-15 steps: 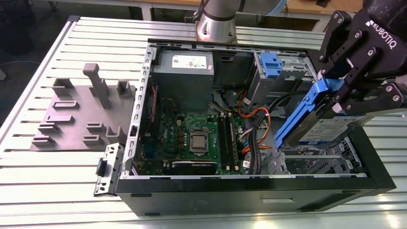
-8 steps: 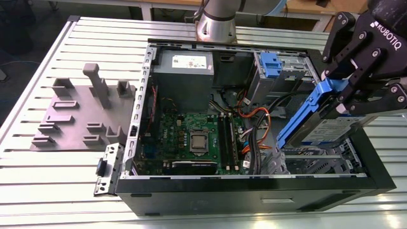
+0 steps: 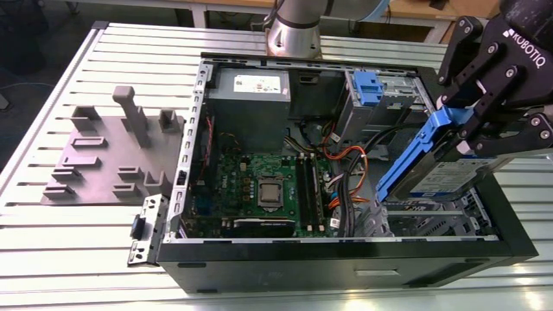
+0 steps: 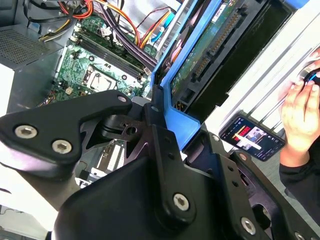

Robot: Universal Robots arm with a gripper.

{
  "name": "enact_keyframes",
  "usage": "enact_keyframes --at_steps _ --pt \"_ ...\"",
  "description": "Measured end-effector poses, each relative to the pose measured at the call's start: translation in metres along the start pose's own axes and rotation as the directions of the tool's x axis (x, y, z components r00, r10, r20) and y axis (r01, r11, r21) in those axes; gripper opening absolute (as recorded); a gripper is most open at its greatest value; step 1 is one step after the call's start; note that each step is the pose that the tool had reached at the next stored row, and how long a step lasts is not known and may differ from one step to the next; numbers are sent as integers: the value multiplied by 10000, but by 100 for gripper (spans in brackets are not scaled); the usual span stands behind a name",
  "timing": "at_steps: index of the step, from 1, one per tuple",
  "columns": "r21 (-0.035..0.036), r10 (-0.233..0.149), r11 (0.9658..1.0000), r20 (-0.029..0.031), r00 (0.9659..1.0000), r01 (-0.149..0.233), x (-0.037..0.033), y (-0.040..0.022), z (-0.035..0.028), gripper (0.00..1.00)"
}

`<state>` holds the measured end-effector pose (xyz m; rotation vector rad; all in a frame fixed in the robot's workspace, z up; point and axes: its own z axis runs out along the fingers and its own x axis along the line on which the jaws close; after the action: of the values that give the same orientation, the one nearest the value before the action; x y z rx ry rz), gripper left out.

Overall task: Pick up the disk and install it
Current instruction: 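Insert the disk into the insertion slot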

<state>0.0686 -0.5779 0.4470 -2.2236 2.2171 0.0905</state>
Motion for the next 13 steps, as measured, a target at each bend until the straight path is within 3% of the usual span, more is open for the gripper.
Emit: enact_keyframes --at_steps 13 --pt "0 10 10000 0 10000 -10 2 -107 35 37"
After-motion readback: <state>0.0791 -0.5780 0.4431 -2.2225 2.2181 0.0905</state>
